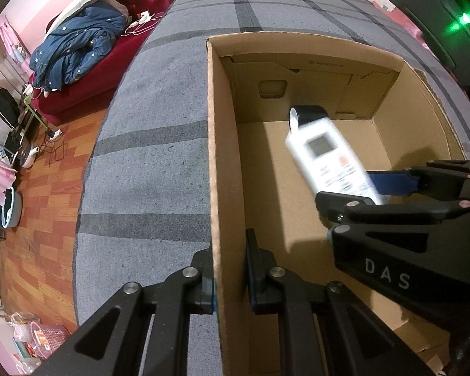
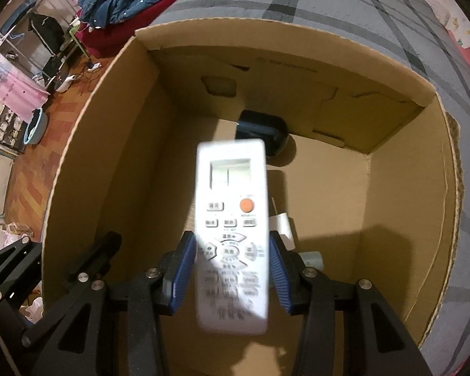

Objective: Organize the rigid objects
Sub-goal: 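Open the right gripper to drop the remote in the box, then move the right gripper out of the box to the white charger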

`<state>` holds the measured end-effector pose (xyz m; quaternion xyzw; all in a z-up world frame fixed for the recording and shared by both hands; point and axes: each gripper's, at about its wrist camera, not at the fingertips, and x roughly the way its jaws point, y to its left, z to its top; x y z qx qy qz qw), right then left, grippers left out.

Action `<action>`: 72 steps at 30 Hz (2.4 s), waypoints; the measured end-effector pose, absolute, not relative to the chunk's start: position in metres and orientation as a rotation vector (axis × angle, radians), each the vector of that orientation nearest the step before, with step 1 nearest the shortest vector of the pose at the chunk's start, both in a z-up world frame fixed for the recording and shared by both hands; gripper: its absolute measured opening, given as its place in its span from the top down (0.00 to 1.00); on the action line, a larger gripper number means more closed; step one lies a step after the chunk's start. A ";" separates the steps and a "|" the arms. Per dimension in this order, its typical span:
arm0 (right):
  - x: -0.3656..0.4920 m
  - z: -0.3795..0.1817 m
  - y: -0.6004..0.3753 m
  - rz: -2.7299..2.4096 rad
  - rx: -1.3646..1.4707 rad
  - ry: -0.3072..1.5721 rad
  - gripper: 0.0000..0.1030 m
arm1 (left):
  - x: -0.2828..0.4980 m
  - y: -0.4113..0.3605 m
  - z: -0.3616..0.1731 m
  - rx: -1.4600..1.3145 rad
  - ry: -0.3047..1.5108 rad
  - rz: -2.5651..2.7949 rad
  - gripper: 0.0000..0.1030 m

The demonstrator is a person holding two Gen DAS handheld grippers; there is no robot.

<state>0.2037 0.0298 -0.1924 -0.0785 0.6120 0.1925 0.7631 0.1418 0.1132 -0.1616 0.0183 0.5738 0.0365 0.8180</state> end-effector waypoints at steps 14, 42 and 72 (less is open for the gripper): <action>0.202 -0.163 0.025 0.407 -0.190 1.261 0.42 | 0.142 0.112 -0.161 0.044 1.226 0.081 0.86; 0.199 -0.075 -0.073 0.347 -0.226 1.110 0.00 | 0.143 0.115 -0.162 0.038 1.227 0.079 0.87; 0.255 -0.162 -0.218 0.093 -0.038 1.210 0.00 | 0.142 0.115 -0.163 0.031 1.223 0.079 0.87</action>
